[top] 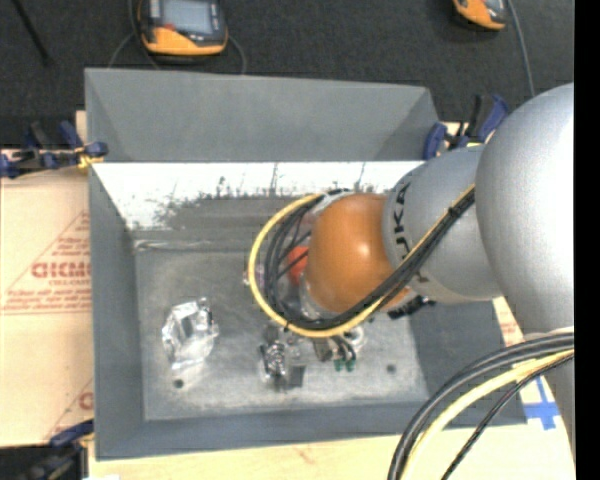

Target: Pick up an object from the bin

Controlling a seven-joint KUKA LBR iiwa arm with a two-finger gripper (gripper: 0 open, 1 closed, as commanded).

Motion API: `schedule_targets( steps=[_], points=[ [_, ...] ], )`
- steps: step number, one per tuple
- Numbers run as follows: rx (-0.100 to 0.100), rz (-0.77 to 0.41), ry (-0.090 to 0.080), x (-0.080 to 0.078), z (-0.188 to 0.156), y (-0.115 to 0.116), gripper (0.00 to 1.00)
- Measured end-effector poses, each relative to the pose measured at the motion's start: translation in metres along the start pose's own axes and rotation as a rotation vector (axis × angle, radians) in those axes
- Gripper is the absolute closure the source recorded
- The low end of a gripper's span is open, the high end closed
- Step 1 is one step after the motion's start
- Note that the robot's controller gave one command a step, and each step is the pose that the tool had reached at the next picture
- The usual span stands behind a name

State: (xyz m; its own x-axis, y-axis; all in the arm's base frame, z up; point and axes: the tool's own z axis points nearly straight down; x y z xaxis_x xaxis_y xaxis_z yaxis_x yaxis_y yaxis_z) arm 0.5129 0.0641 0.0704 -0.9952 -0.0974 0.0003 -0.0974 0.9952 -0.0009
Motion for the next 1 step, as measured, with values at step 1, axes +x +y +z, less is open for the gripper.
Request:
schedule_targets(
  steps=[1],
  points=[
    [0.000, -0.013, -0.011, 0.0044, -0.1386, 0.0000, 1.00]
  ],
)
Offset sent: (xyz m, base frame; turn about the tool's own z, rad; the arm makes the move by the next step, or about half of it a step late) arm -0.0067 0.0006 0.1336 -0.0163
